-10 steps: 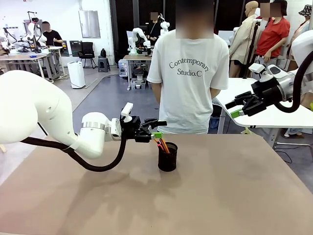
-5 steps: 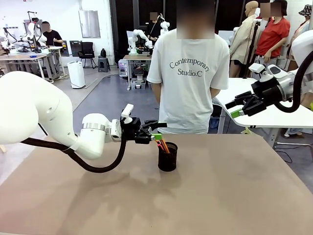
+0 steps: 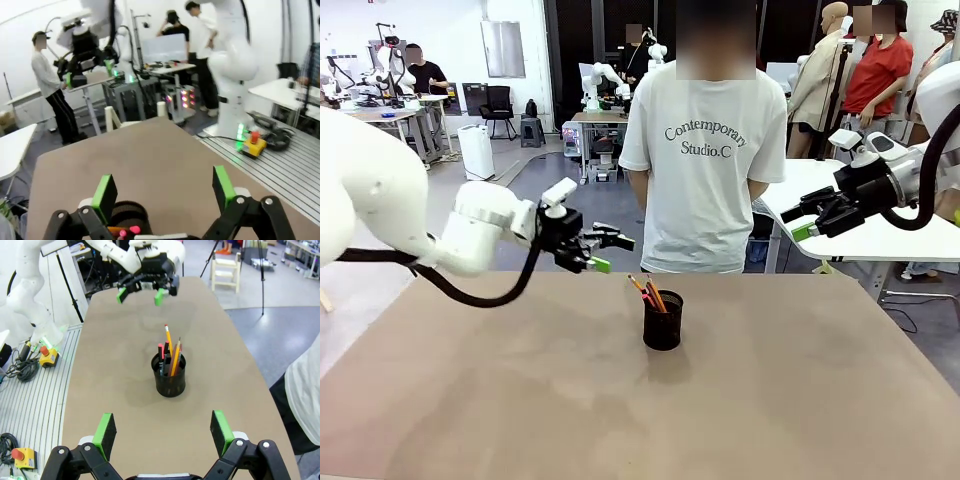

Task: Place the pens into the pen holder.
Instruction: Pick up a writing instrument from the table and place it into the Pen holder.

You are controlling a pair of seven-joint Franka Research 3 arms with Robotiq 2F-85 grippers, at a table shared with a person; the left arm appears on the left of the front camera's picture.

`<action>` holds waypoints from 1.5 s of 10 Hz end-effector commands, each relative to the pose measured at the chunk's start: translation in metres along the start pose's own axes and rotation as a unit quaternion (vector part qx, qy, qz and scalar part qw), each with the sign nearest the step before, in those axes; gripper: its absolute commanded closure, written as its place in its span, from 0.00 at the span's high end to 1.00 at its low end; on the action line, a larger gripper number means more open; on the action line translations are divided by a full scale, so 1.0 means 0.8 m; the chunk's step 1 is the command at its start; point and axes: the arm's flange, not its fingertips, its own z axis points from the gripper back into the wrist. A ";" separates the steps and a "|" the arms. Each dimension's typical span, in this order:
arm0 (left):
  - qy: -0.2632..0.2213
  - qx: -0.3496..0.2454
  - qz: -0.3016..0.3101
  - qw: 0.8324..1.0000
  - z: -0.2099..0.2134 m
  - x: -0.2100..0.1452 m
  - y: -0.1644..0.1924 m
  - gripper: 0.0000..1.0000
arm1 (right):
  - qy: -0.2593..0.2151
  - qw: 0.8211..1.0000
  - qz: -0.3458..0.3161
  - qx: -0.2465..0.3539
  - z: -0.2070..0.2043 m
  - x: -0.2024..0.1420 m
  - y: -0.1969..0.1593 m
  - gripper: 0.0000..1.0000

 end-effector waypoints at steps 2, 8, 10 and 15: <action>0.107 -0.001 -0.002 0.994 0.059 0.056 -0.019 1.00 | -0.002 1.000 0.001 0.000 0.001 0.002 0.001 1.00; 0.280 0.079 0.145 0.946 0.133 0.111 -0.047 1.00 | -0.002 1.000 0.001 0.000 0.001 0.002 0.001 1.00; 0.300 0.114 0.136 0.937 0.145 0.129 -0.065 1.00 | -0.002 1.000 0.001 0.000 0.001 0.002 0.001 1.00; 0.320 0.164 0.176 0.916 0.166 0.144 -0.106 1.00 | -0.002 1.000 0.001 0.000 0.001 0.002 0.001 1.00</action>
